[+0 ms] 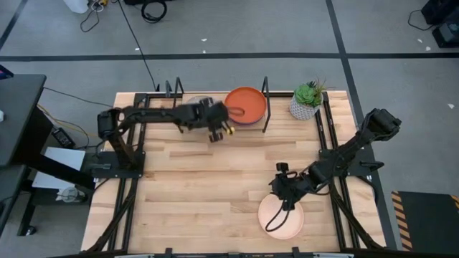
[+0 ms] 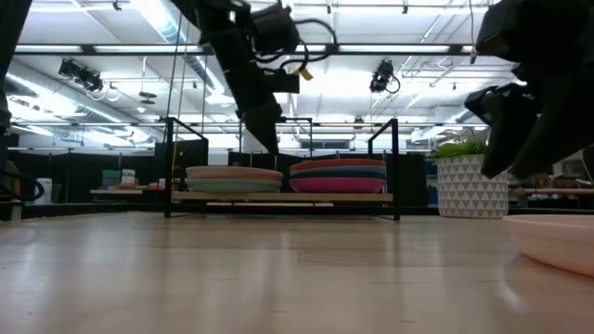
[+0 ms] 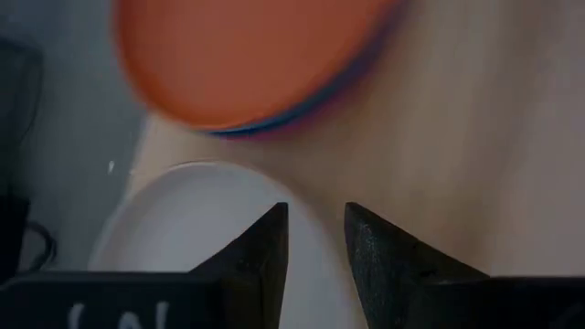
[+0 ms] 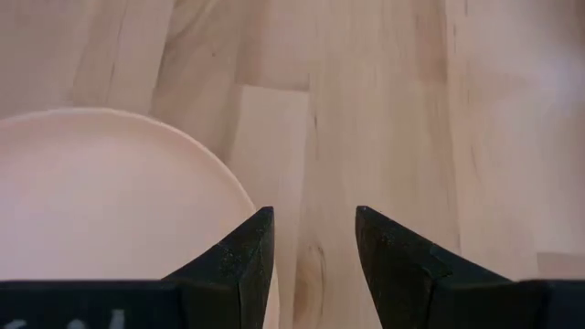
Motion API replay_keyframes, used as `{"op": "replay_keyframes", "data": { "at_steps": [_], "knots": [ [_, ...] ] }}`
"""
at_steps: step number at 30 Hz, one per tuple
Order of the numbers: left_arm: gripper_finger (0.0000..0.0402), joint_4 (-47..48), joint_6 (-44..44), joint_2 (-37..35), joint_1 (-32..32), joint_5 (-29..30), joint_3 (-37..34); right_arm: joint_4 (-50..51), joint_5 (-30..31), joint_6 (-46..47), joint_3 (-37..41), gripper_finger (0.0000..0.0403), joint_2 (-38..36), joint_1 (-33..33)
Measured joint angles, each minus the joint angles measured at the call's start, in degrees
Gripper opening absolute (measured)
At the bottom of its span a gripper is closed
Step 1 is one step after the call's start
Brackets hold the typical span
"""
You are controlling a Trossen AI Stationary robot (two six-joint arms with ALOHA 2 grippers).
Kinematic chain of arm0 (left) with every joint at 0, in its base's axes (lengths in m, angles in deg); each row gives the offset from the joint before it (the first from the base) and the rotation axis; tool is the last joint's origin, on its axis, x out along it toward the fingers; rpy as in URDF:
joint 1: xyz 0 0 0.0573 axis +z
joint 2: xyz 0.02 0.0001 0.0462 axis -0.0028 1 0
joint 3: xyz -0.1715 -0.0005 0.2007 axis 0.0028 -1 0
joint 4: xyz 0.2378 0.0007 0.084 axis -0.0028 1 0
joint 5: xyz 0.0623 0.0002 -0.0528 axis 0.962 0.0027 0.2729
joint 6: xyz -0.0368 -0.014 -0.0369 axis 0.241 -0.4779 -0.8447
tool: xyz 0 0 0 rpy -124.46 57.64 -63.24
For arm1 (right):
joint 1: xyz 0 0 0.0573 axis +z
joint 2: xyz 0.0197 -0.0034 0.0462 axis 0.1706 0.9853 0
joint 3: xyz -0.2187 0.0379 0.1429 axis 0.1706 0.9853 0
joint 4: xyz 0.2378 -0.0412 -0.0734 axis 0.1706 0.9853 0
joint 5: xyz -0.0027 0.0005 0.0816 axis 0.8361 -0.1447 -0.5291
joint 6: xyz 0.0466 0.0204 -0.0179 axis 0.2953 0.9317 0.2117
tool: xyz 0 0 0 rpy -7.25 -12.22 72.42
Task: Place and stack plates onto a shelf
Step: Adjust the left stacked plates on the shelf
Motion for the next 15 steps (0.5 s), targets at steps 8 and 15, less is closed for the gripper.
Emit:
{"op": "replay_keyframes", "data": {
  "at_steps": [8, 15],
  "knots": [
    [0.0116, -11.4, 0.8, 0.1, 8.8, -10.6, -4.8, 1.3, 4.9, 0.4, 0.2, 0.0161, 0.0, 1.9],
    [0.0116, -12.6, 2.7, 0.1, 10.2, -10.6, -7.7, 1.1, 6.0, 1.0, 1.4, 0.0161, 0.0, 1.9]
  ]
}}
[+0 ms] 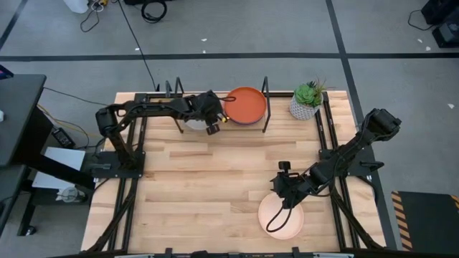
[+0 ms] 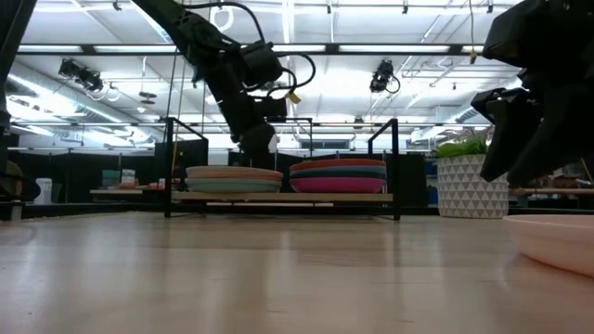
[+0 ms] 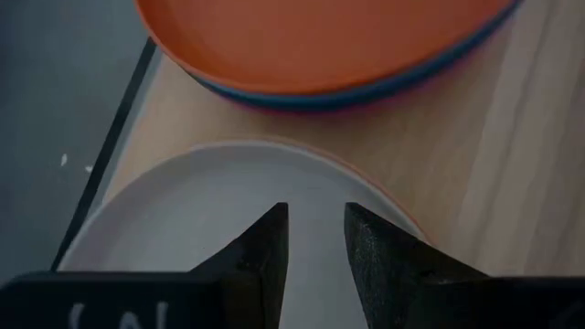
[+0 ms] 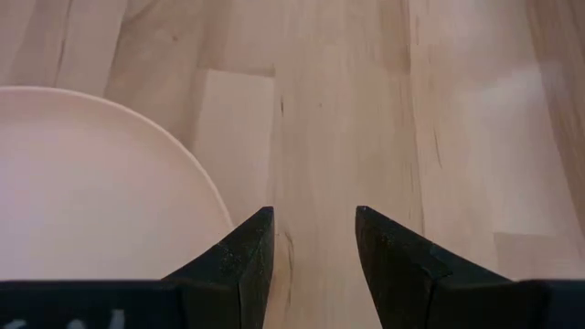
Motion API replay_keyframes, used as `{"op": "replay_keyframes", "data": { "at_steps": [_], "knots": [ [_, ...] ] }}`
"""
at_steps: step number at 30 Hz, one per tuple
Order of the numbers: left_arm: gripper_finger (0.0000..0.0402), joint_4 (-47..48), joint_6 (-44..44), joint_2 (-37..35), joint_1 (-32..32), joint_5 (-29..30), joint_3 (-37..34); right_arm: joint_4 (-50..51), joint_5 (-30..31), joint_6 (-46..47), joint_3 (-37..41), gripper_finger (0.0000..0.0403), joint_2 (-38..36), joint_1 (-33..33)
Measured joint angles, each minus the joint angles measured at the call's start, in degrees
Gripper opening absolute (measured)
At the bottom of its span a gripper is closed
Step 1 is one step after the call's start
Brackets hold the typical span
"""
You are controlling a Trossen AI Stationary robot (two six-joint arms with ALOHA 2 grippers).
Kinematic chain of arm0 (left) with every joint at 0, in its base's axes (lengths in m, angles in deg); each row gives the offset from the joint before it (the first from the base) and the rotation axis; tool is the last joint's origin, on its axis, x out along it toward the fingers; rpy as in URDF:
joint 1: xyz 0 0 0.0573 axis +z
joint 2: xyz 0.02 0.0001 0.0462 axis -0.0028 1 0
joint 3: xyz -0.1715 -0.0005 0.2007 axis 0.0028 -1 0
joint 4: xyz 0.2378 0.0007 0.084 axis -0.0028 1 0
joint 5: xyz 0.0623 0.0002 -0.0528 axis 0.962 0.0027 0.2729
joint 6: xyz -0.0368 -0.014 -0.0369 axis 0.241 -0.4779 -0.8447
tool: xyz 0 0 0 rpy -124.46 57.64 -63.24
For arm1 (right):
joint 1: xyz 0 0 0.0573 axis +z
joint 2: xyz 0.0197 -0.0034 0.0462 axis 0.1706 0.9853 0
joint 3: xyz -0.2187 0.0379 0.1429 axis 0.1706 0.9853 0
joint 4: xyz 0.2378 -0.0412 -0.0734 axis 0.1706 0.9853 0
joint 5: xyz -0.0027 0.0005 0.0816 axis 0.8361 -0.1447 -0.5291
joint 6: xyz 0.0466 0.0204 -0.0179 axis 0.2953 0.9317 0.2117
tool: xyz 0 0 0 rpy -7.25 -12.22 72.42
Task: Place and stack plates onto a shelf
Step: Adjust the left stacked plates on the shelf
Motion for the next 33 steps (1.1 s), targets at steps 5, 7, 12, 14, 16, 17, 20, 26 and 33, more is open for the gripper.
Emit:
{"op": "replay_keyframes", "data": {
  "at_steps": [5, 7, 12, 14, 16, 17, 20, 26, 33],
  "knots": [
    [0.0116, 1.6, 0.5, -0.7, -0.2, 1.0, 0.0, -0.6, 0.2, 0.0, 0.1, 0.0162, 0.0, 0.0],
    [0.0116, 2.7, 0.5, -1.6, -0.3, 1.1, 0.0, -0.7, 0.2, 0.0, 0.1, 0.0162, 0.0, 0.0],
    [0.0116, 3.0, 0.3, -4.1, -1.4, 1.0, 0.0, -0.8, 0.3, 0.0, 0.1, 0.0162, 0.0, 0.0],
    [0.0116, 0.5, -0.1, -4.3, -1.9, 0.8, 0.0, -1.0, 0.8, -0.1, 0.1, 0.0162, 0.0, 0.0],
    [0.0116, -2.4, -0.4, -3.9, -2.3, 0.8, 0.0, -1.1, 1.4, -0.1, 0.1, 0.0162, 0.0, 0.0],
    [0.0116, -3.9, -0.3, -3.3, -2.5, 0.8, 0.1, -1.3, 1.4, -0.1, 0.1, 0.0162, 0.0, 0.0],
    [0.0116, -4.9, 1.1, -1.5, -2.6, 0.8, 0.0, -1.8, 1.4, 0.0, 0.1, 0.0162, 0.0, 0.0],
    [0.0116, -6.8, 1.3, -0.1, -1.7, 0.8, 0.0, -1.9, 1.4, 0.0, 0.1, 0.0162, 0.0, 0.3],
    [0.0116, -7.3, 2.2, 2.6, 0.0, 0.8, 0.0, -3.2, 1.5, 0.0, 0.2, 0.0162, 0.0, 0.4]
  ]
}}
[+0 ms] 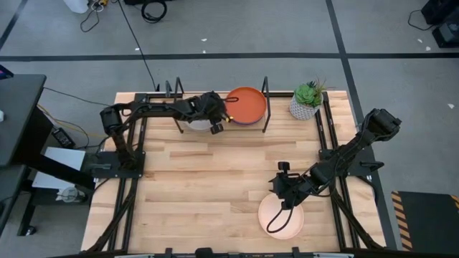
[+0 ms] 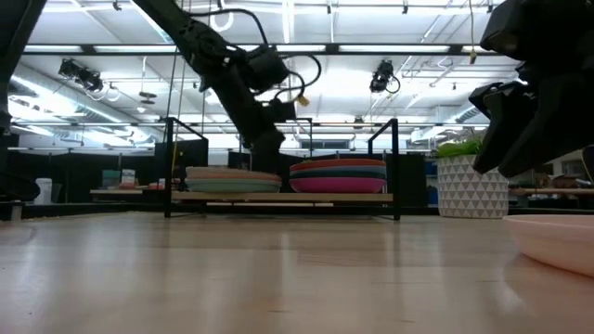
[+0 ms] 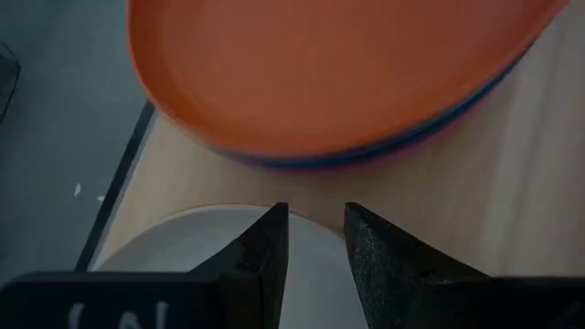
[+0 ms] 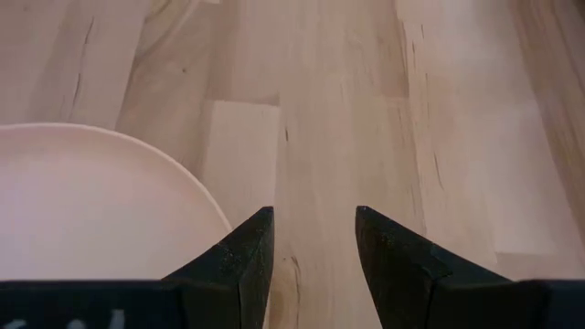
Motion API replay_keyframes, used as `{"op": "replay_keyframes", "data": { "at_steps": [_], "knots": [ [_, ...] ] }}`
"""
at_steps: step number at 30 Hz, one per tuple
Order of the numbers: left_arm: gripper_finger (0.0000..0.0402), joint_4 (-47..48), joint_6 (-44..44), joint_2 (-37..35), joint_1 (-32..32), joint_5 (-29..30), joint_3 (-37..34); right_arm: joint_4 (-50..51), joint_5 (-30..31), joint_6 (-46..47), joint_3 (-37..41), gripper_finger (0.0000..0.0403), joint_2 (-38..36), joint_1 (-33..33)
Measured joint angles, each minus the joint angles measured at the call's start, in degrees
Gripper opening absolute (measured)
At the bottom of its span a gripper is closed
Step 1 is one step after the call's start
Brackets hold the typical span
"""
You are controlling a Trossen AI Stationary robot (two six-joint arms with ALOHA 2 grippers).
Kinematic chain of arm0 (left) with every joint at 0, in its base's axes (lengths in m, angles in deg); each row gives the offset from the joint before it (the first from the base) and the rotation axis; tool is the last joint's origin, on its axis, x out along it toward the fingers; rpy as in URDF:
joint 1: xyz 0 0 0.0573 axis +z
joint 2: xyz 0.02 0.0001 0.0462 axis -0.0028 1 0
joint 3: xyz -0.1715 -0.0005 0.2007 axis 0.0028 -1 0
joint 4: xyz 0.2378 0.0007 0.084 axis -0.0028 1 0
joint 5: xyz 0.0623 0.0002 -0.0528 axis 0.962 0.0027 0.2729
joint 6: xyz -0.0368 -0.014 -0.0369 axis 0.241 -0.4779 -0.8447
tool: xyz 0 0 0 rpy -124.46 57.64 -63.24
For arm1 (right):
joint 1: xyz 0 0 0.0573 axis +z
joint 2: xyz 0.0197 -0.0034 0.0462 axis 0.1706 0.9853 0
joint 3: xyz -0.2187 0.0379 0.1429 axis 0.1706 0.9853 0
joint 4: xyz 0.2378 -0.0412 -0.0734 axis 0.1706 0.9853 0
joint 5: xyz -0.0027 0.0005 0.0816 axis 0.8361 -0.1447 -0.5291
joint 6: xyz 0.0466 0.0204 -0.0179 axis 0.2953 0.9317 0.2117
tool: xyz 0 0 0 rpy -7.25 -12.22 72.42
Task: Place and stack plates onto a shelf
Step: Adjust the left stacked plates on the shelf, then stack the light orange plate on top of the gray plate on the shelf
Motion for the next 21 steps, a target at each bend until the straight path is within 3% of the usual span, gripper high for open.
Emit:
{"op": "replay_keyframes", "data": {
  "at_steps": [3, 21],
  "knots": [
    [0.0116, -0.3, 1.4, -0.6, 0.0, 2.2, -0.1, 0.0, 0.0, -0.1, 0.0, 0.0162, 0.0, 0.1],
    [0.0116, -1.4, 2.3, -2.1, -0.9, 1.0, 0.0, 0.0, 0.3, -0.6, 0.0, 0.0161, 0.0, 0.1]
  ]
}}
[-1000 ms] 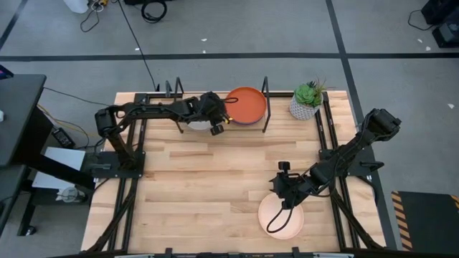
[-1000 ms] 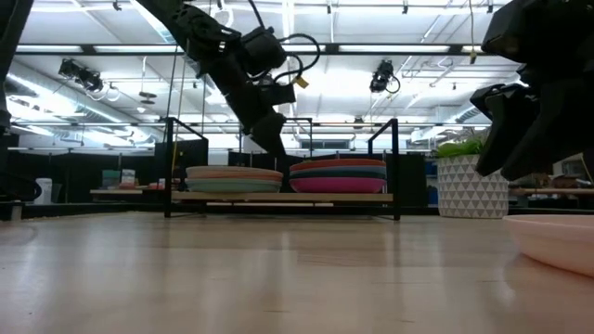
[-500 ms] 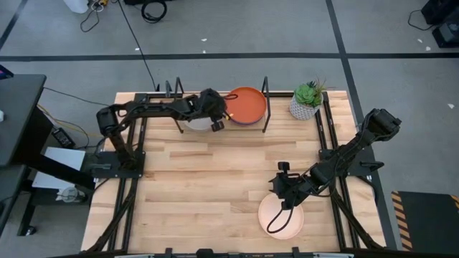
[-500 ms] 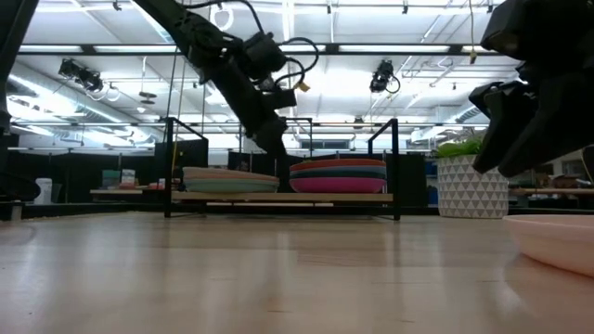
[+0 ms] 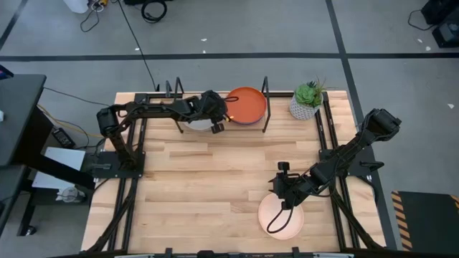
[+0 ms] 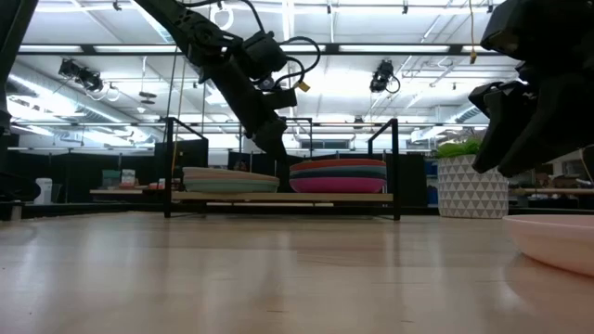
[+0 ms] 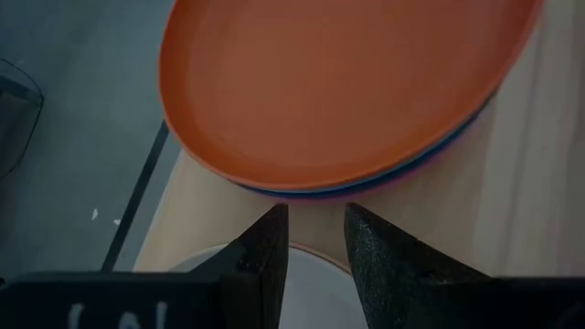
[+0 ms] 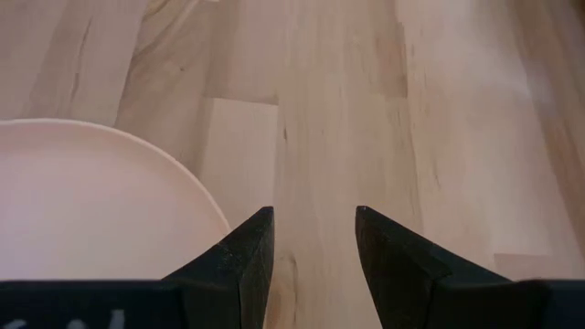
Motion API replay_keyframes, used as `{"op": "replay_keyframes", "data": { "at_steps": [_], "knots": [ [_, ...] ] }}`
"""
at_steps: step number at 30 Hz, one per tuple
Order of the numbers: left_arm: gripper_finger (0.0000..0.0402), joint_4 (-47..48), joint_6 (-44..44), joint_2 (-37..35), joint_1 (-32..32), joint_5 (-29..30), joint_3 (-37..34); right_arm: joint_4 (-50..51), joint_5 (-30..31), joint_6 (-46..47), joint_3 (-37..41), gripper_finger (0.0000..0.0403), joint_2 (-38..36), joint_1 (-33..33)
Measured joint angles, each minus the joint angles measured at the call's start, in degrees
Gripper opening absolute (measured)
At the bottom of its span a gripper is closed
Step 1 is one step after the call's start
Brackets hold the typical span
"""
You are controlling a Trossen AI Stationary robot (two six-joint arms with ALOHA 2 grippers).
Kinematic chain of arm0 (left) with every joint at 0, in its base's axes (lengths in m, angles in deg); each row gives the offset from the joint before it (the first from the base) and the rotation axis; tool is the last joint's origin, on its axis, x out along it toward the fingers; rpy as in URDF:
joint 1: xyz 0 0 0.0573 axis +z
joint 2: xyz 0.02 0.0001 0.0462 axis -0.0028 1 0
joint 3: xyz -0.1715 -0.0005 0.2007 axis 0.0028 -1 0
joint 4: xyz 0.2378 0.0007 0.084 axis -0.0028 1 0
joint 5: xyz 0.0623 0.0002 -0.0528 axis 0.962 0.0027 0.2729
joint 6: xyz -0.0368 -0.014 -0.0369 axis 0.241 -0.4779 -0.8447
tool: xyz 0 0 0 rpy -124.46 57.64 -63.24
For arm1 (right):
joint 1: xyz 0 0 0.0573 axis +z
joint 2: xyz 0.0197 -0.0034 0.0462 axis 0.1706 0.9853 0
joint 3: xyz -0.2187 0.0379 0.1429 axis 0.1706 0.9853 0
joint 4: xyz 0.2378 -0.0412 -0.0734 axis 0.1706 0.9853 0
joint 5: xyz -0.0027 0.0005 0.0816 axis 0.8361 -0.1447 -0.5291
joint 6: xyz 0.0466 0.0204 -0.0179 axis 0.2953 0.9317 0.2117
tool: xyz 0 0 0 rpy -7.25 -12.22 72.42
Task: Place and stack plates onto a shelf
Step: Stack the light orange plate on top of the gray plate on the shelf
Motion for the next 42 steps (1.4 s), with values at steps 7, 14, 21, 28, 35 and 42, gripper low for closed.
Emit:
{"op": "replay_keyframes", "data": {
  "at_steps": [7, 14, 21, 28, 35, 42],
  "knots": [
    [0.0116, 1.0, 0.0, 0.0, -0.6, -0.1, 0.0, 0.0, -7.3, -1.4, 0.0, 0.0161, 0.0, 0.0],
    [0.0116, 1.7, -0.3, -0.4, -1.8, -6.8, 0.0, -0.1, -9.1, -2.5, 0.0, 0.0161, 0.0, 2.1],
    [0.0116, 0.9, 1.6, -0.2, -3.5, -9.0, 0.0, -2.7, -7.7, -0.7, 2.5, 0.016, 0.0, 1.7],
    [0.0116, -0.1, 5.4, -0.2, -3.0, -8.8, 0.0, -1.4, -7.5, 0.5, 4.3, 0.0155, 0.0, -5.6],
    [0.0116, 2.4, 8.0, -0.1, -2.9, -8.8, 0.0, -0.5, -6.5, 1.1, 4.4, 0.0155, 0.0, -13.5],
    [0.0116, -0.4, 11.2, -0.1, -2.8, -8.8, 0.0, -0.8, -8.3, 2.7, 4.4, 0.0155, 0.0, -17.1]
  ]
}}
